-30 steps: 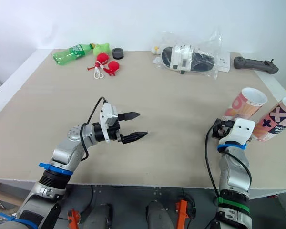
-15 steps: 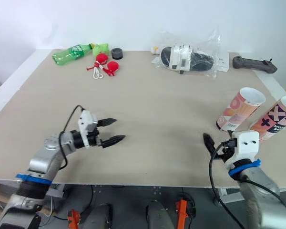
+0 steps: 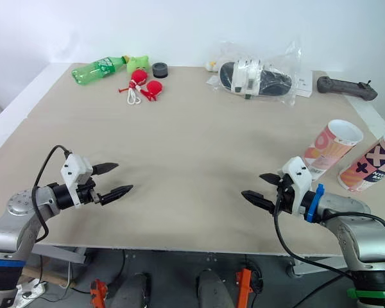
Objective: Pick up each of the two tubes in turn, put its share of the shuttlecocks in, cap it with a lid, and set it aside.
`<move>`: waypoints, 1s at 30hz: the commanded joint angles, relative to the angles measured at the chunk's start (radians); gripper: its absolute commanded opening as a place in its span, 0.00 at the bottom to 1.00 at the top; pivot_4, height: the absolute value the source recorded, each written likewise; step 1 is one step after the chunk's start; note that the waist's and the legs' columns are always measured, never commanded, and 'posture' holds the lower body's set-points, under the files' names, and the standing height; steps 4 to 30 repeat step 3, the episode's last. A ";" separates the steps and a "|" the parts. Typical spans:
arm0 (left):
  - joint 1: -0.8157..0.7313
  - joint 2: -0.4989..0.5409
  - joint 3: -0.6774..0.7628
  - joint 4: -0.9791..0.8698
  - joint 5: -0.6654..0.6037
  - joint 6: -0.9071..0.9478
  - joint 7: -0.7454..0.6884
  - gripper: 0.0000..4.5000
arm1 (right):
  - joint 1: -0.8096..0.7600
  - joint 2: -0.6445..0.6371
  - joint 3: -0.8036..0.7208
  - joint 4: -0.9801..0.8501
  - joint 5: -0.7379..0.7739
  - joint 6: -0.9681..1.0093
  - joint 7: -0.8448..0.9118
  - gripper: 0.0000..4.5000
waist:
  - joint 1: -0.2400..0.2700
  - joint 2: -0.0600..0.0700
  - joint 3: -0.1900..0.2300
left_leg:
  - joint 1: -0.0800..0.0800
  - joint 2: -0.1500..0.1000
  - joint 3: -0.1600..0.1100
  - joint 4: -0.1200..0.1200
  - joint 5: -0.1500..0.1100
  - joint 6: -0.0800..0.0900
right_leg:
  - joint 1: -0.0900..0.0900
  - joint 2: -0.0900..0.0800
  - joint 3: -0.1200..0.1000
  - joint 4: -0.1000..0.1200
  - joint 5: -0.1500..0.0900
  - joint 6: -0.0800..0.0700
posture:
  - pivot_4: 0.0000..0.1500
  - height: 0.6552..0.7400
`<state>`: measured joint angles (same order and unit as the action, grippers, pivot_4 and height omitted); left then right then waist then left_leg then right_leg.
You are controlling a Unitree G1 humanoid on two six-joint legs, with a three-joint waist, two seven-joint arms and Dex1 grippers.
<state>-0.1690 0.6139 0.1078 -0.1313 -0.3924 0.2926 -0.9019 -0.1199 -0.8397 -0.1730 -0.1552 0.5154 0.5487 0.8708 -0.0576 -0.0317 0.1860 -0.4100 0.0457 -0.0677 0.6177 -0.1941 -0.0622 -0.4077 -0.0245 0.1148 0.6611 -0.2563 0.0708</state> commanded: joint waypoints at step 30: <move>-0.003 0.007 0.013 -0.054 -0.019 0.018 0.016 1.00 | -0.014 0.017 -0.027 -0.011 0.002 -0.009 -0.005 1.00 | 0.006 0.000 0.000 | 0.000 0.000 0.000 0.000 -0.001 0.000 | 0.000 0.000 -0.001 0.000 -0.002 -0.001 | 1.00 1.00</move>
